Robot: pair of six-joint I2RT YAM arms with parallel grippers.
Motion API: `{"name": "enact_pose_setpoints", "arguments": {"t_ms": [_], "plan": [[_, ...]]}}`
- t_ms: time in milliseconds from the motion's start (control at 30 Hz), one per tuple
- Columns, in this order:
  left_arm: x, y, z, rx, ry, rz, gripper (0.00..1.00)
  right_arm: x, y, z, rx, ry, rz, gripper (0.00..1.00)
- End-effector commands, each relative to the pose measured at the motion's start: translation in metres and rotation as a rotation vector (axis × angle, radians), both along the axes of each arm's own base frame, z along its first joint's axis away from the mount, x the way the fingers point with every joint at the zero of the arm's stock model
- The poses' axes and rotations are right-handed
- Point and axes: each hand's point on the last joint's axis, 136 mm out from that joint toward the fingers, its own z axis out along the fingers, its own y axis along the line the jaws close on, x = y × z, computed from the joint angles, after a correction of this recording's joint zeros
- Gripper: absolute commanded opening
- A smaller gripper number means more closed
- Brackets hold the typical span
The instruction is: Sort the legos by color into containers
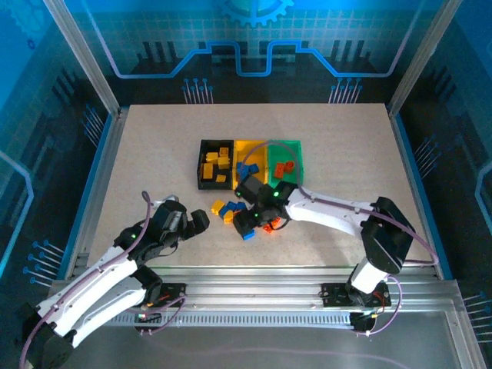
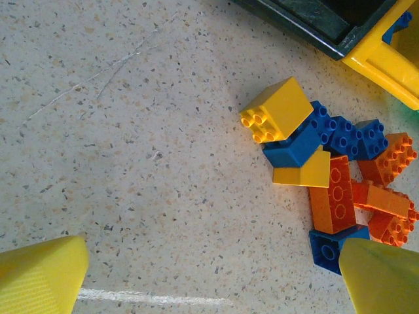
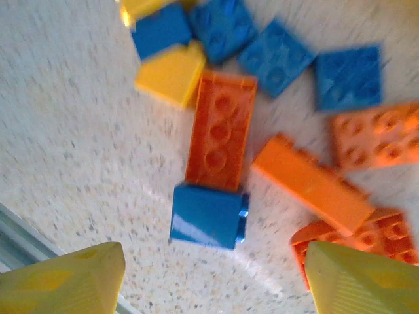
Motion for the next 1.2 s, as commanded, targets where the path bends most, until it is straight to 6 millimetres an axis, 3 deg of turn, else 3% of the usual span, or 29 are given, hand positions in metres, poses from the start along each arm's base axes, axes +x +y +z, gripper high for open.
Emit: {"name": "enact_pose_setpoints", "arguments": {"t_ms": [0, 300, 567, 700, 833, 967, 1167], "plan": [[0.001, -0.001, 0.0, 0.001, -0.003, -0.012, 0.99, -0.013, 0.005, -0.024, -0.022, 0.047, -0.008, 0.74], [-0.001, -0.001, -0.008, 0.005, 0.021, -0.01, 0.99, -0.016, 0.009, -0.066, -0.098, 0.078, -0.016, 0.74], [-0.002, -0.001, -0.01, 0.005, 0.023, -0.009, 0.99, -0.003, 0.018, -0.074, -0.107, 0.056, -0.025, 0.68], [-0.003, -0.001, -0.012, 0.005, 0.03, -0.01, 0.99, 0.0, 0.017, -0.073, -0.105, 0.049, -0.024, 0.57], [-0.003, -0.001, -0.012, 0.004, 0.033, -0.009, 0.99, 0.0, 0.013, -0.065, -0.094, 0.041, -0.021, 0.48], [-0.003, -0.002, -0.012, -0.001, 0.03, -0.012, 0.99, -0.005, 0.005, -0.043, -0.055, 0.028, -0.024, 0.44], [-0.003, -0.003, -0.017, -0.004, 0.043, -0.013, 0.99, 0.001, -0.014, 0.017, 0.026, -0.052, -0.045, 0.43]]}}
